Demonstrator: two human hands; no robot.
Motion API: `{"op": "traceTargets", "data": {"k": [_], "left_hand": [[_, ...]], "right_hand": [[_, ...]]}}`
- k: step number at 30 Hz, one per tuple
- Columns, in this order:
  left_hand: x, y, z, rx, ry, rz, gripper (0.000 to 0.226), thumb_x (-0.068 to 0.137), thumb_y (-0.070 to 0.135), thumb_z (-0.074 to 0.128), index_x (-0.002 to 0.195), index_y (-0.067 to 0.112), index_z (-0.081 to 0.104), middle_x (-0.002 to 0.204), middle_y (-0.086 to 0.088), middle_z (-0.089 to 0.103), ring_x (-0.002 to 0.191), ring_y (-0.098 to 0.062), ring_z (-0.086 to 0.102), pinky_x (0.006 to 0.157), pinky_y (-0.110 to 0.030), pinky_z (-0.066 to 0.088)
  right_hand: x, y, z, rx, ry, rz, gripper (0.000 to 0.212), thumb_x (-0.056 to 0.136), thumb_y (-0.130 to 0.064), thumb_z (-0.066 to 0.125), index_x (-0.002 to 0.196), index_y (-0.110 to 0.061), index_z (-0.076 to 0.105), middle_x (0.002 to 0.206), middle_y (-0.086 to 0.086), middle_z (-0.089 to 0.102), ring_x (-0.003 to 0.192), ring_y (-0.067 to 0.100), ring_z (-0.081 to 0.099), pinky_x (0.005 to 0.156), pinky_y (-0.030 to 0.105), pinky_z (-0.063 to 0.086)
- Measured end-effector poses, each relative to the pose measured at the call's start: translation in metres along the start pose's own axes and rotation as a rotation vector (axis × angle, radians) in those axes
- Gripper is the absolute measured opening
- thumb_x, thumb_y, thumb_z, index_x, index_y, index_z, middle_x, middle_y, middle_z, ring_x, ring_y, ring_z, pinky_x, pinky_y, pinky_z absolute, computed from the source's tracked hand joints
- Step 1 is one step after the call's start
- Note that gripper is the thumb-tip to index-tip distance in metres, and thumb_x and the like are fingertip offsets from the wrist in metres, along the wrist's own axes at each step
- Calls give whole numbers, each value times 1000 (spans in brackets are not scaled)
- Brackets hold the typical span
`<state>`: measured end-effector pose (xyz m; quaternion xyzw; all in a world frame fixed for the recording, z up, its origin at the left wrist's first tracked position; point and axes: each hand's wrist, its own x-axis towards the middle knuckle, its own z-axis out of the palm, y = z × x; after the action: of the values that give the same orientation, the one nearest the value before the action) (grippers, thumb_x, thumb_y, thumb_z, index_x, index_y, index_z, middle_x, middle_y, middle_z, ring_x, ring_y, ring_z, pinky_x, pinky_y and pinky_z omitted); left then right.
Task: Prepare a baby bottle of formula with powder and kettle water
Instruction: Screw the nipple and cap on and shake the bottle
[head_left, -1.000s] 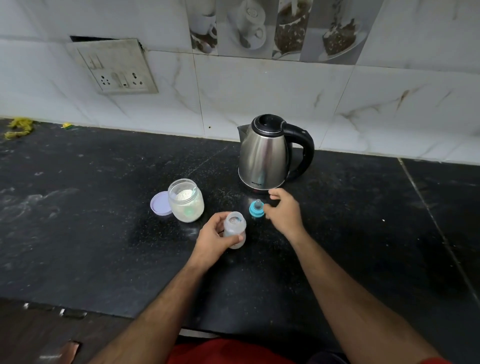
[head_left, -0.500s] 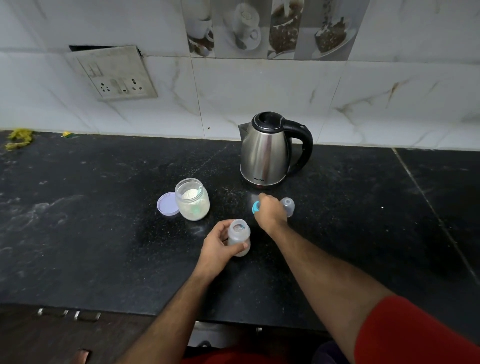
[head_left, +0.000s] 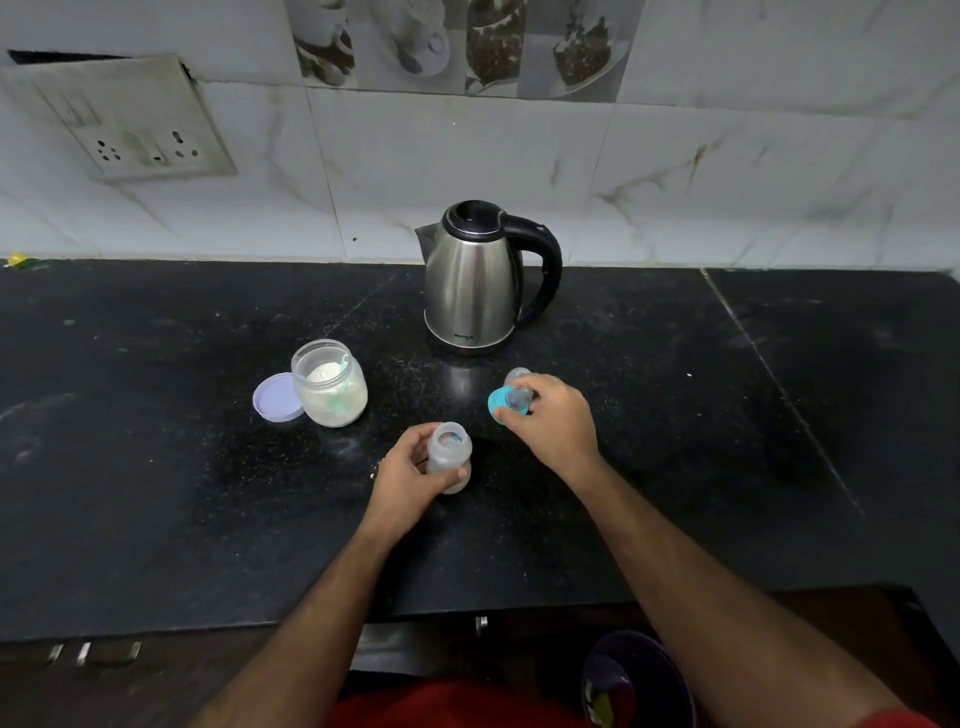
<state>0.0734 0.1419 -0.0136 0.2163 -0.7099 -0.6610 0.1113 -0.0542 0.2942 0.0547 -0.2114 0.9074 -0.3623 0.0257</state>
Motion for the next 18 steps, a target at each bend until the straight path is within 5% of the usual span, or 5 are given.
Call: {"op": "traceTargets", "data": {"k": [8, 13, 18], "left_hand": [[-2, 0, 8, 0, -4, 23, 54, 72, 1, 84, 114, 28, 62, 115, 7, 71, 108, -5, 66, 91, -21, 53], [-4, -4, 5, 17, -26, 22, 58, 73, -1, 84, 124, 11, 59, 119, -2, 70, 111, -14, 67, 98, -28, 51], [-5, -3, 5, 19, -24, 17, 56, 70, -2, 85, 119, 10, 61, 113, 1, 72, 107, -10, 68, 94, -22, 51]], "right_hand": [[-19, -24, -15, 21, -173, -105, 41, 73, -28, 83, 111, -20, 71, 92, -11, 63, 87, 9, 62, 79, 31, 54], [-18, -44, -7, -103, -304, -239, 46, 78, -25, 79, 122, -18, 66, 118, -5, 65, 104, 9, 58, 90, 30, 50], [-14, -59, 2, -251, -378, -322, 44, 78, -22, 75, 121, -17, 66, 119, -2, 66, 110, 15, 58, 90, 28, 45]]}}
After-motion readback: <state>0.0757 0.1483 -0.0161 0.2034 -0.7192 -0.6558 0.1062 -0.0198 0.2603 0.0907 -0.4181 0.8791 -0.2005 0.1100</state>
